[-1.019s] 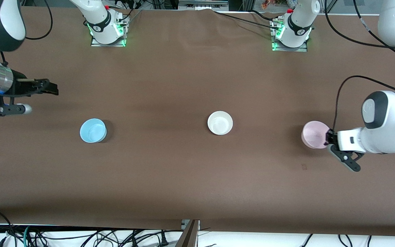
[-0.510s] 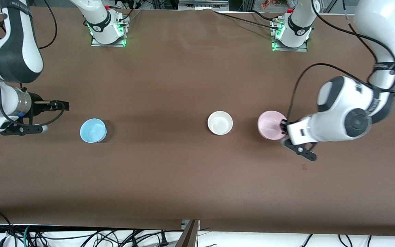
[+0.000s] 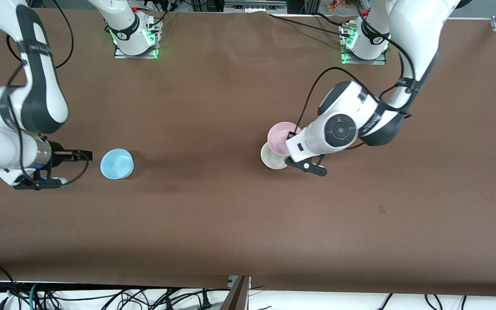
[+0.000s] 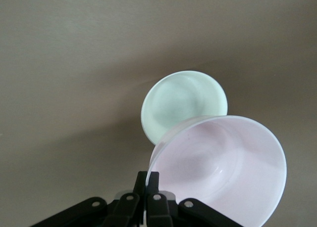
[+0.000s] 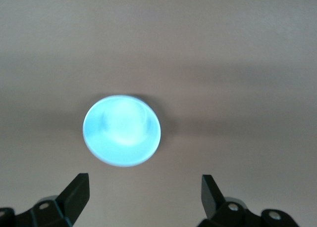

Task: Stack pink and blue bowls on white bowl
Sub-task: 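Carry the pink bowl onto the white bowl while the right gripper reaches the blue bowl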

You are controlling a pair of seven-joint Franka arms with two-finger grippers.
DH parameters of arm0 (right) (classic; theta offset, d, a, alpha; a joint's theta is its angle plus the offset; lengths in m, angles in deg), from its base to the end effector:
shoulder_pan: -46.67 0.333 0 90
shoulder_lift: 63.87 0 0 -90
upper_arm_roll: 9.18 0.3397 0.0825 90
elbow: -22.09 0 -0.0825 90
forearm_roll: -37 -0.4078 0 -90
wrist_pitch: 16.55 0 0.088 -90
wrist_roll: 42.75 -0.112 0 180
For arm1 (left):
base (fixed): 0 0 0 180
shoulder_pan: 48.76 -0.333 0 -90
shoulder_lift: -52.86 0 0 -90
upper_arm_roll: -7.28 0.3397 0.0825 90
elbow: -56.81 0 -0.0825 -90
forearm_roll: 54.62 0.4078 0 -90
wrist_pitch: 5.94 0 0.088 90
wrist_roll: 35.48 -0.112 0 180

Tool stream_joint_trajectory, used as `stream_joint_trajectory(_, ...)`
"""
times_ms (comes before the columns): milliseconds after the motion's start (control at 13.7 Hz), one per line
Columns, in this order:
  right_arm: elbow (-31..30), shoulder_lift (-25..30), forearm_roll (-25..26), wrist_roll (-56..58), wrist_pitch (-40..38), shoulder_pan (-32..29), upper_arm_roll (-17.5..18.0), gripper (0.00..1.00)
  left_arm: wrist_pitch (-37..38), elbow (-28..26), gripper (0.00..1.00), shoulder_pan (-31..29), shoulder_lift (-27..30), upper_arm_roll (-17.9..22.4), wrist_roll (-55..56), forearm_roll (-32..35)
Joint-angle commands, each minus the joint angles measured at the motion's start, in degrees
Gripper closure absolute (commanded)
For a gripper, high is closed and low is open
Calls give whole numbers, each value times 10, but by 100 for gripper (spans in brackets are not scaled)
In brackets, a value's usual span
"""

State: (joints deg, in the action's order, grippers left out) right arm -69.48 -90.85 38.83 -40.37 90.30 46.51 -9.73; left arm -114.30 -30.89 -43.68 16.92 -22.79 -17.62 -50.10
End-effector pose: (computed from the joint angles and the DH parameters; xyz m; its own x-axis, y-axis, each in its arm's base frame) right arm 0.6887 -0.0104 0.3484 0.9782 0.0388 -0.2041 0.0446 -0.9987 0.0239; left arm 0.6141 -0.3553 0.3176 0.9270 -0.2848 -0.2442 -0.2510 -0.9546 0.1607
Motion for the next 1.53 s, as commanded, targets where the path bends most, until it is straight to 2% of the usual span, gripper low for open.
stream_joint_trajectory(0, -16, -6, -12, 6, 30, -5, 1, 0, -31, -4, 100, 5, -18, 6, 10, 8)
stream_joint_trajectory(218, -43, -11, -17, 19, 83, -6, -13, 1, -76, -33, 100, 5, -19, 6, 10, 22)
stream_joint_trajectory(437, -69, -12, -77, 48, 120, -7, -34, 0, -96, -36, 100, 5, -32, 7, 10, 25)
stream_joint_trajectory(655, -93, -12, -103, 49, 150, -6, -38, 0, -113, -41, 100, 5, -36, 8, 11, 40)
stream_joint_trajectory(1092, -140, -12, -108, 52, 228, -6, -39, 1, -141, -41, 100, 5, -51, 9, 12, 50)
stream_joint_trajectory(1310, -179, -12, -111, 76, 293, -5, -38, 1, -142, -47, 100, 5, -51, 9, 13, 58)
stream_joint_trajectory(1456, -190, -12, -135, 80, 302, -5, -38, 0, -142, -50, 100, 5, -51, 9, 13, 66)
